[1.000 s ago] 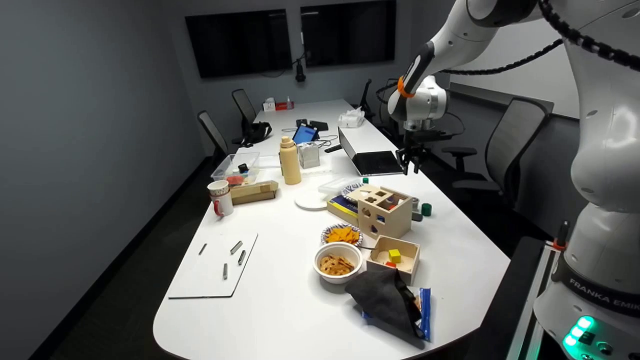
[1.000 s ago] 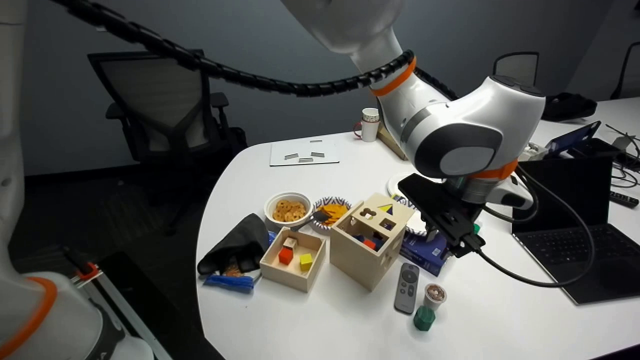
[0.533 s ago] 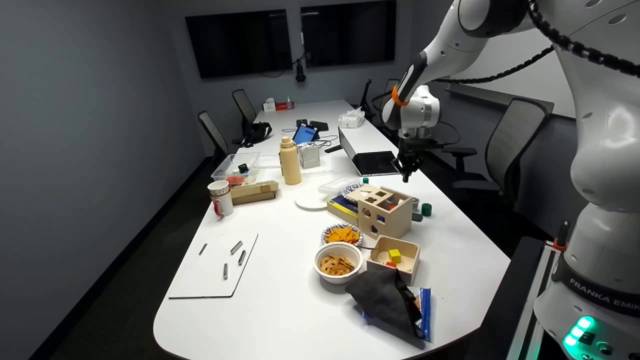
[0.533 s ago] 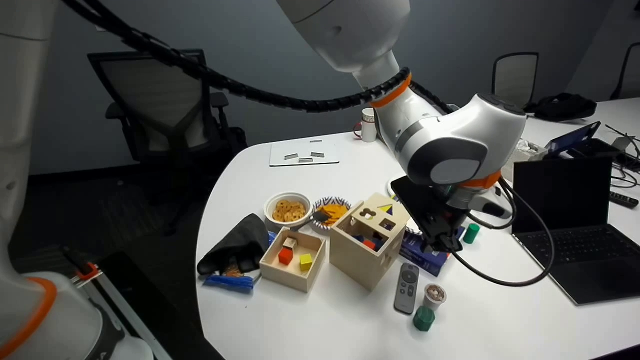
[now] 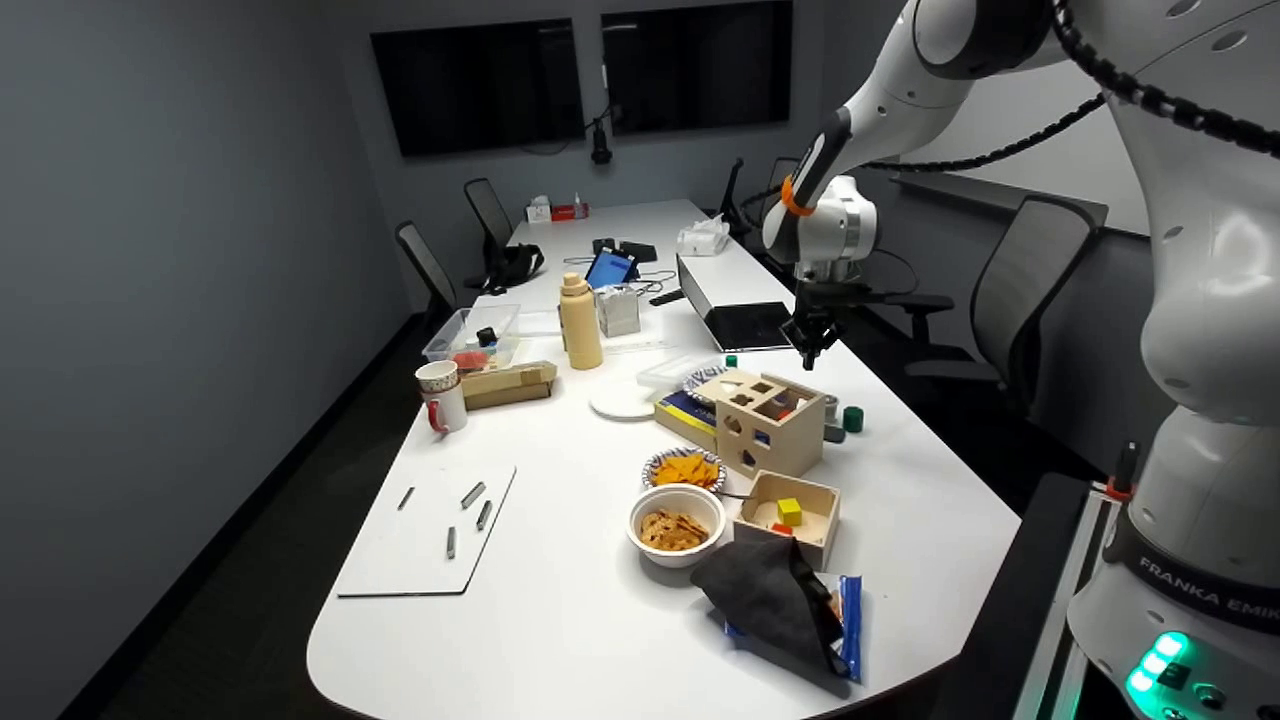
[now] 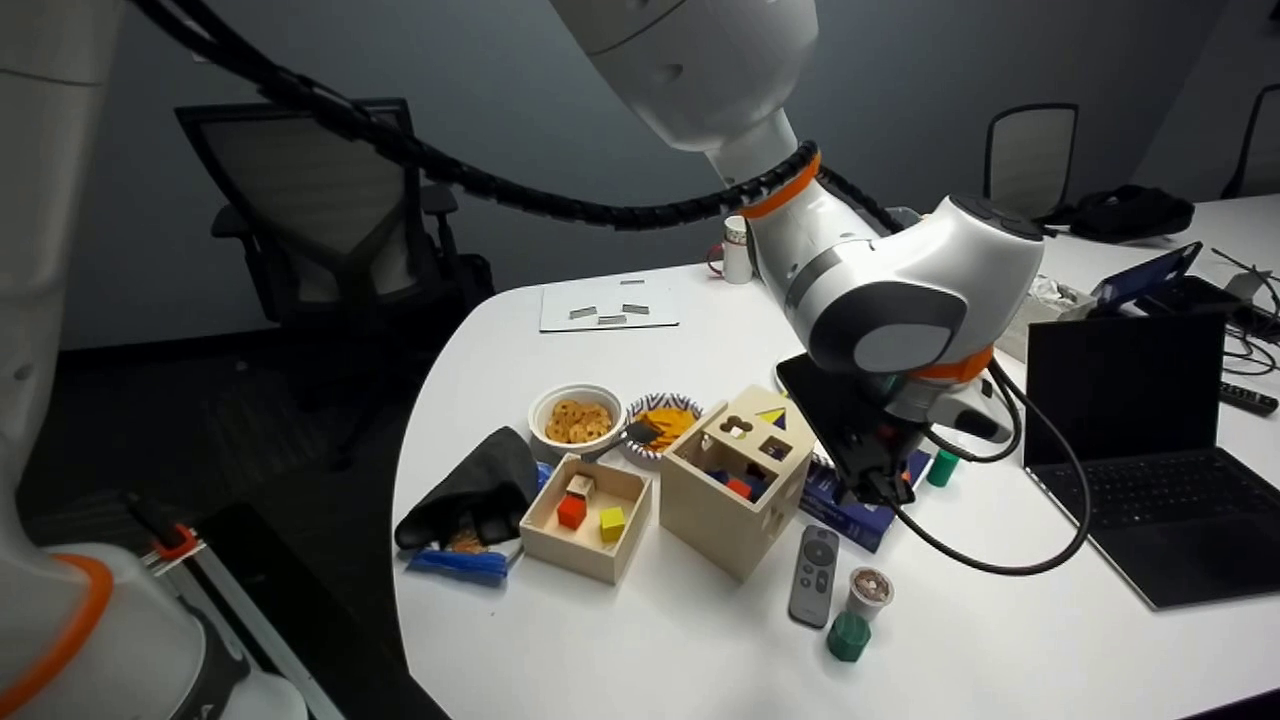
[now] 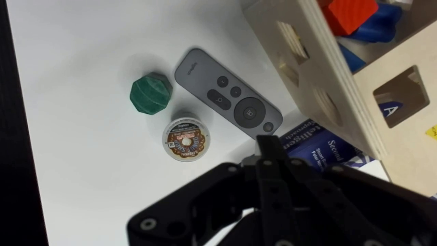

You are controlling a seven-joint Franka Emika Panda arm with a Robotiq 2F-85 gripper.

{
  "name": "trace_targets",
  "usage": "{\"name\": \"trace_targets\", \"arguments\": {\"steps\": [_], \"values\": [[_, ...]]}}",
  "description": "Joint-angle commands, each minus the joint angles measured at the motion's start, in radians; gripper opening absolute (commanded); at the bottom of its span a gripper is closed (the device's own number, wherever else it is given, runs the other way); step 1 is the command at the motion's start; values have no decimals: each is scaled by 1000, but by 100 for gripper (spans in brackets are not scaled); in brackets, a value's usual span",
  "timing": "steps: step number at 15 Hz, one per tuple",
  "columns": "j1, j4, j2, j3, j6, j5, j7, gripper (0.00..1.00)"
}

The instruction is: Press the button on the remote

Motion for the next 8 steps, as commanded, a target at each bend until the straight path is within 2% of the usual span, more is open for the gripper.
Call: {"name": "trace_targets", "arguments": {"steps": [1, 8], "values": [[-7, 1, -1, 7, -1, -7, 4, 1], [-15, 5, 39, -1, -8, 10, 60, 0]]}}
